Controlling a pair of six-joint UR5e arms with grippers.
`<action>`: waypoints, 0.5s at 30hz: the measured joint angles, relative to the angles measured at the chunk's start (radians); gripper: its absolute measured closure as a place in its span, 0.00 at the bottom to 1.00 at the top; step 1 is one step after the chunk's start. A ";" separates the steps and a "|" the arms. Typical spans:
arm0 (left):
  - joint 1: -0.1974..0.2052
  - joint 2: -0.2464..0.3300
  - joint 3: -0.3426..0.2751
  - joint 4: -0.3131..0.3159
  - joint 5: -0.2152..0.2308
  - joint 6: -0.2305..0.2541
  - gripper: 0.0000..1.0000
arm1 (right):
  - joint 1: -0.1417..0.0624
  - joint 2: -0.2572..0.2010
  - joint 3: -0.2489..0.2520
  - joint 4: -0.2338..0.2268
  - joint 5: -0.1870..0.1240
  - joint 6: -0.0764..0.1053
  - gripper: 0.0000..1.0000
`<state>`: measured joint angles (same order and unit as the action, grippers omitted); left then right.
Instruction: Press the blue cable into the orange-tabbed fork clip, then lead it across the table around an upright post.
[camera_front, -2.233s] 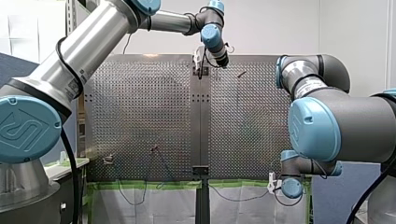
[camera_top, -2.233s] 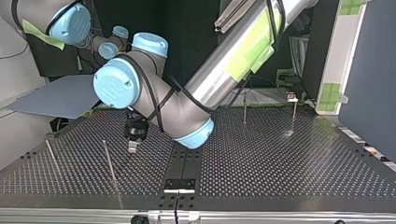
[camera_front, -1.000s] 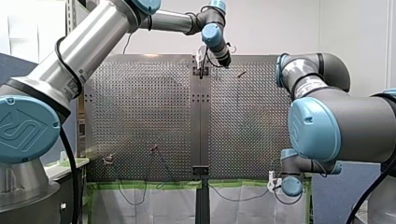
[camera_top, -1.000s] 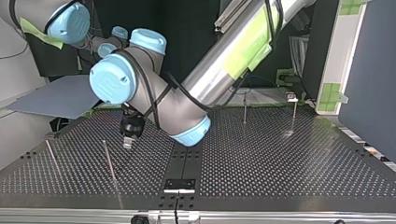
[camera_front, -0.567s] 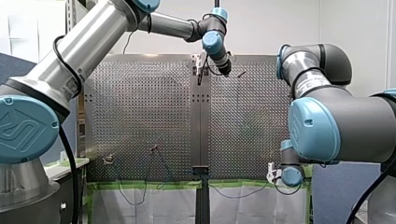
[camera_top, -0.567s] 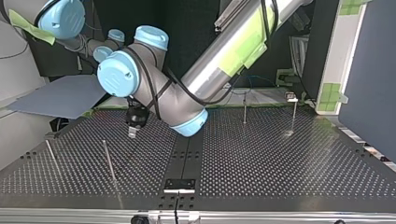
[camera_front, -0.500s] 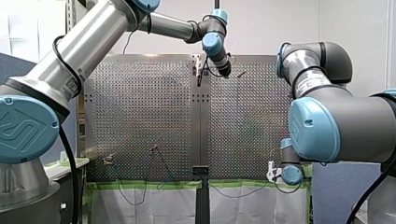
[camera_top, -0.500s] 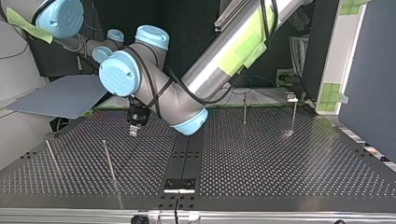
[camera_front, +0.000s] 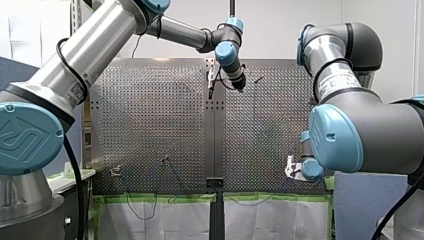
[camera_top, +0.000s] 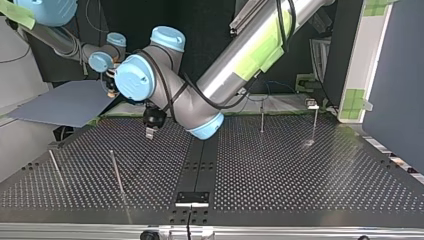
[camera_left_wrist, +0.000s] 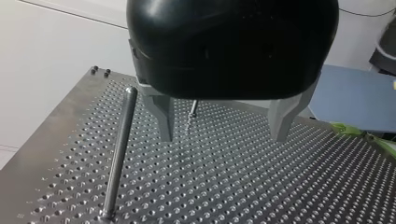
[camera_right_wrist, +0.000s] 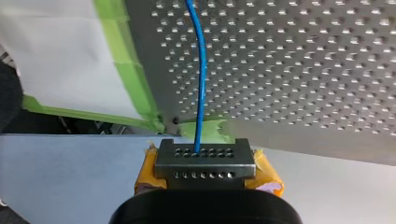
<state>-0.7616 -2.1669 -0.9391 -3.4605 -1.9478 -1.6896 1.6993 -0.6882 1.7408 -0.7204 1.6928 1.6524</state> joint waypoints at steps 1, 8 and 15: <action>0.001 0.000 0.000 0.001 0.000 0.000 0.00 | 0.001 -0.008 -0.002 0.006 -0.003 0.004 1.00; 0.003 -0.001 -0.001 0.003 0.000 -0.002 0.00 | 0.008 -0.076 -0.045 0.068 -0.057 0.027 1.00; 0.003 0.000 0.000 0.011 -0.009 -0.014 0.00 | 0.026 -0.139 -0.072 0.131 -0.110 -0.008 1.00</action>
<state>-0.7582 -2.1669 -0.9392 -3.4494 -1.9571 -1.7032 1.7258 -0.8271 1.6686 -0.5894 1.5832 1.6444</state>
